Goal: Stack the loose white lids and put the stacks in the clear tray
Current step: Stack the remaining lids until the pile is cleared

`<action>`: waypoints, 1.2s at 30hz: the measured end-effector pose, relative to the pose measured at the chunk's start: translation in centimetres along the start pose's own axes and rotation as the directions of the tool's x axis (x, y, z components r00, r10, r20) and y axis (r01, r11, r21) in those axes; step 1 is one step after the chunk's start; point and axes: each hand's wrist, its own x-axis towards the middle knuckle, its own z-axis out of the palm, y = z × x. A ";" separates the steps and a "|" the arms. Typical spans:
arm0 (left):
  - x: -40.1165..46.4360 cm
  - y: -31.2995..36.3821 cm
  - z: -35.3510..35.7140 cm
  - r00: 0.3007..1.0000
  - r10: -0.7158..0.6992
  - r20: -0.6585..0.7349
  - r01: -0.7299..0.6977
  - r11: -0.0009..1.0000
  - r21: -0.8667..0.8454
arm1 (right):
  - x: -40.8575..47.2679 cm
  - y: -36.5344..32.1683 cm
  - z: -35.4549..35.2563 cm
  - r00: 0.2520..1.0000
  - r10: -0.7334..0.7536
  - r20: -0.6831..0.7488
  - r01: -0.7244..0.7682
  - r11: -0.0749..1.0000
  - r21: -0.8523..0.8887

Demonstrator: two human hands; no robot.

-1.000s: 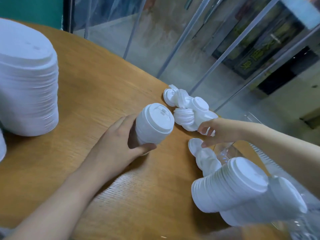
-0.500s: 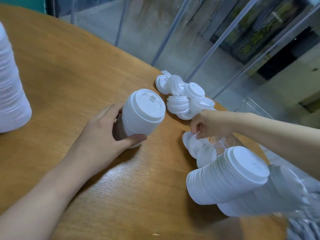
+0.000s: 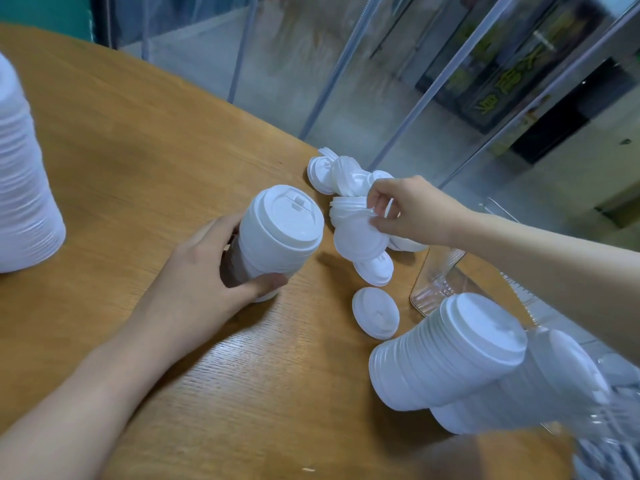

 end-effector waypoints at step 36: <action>-0.1 0.3 0.0 1.000 0.011 -0.009 -0.011 0.999 0.031 | -0.9 -3.9 2.6 0.910 -0.174 0.376 0.118 0.979 0.166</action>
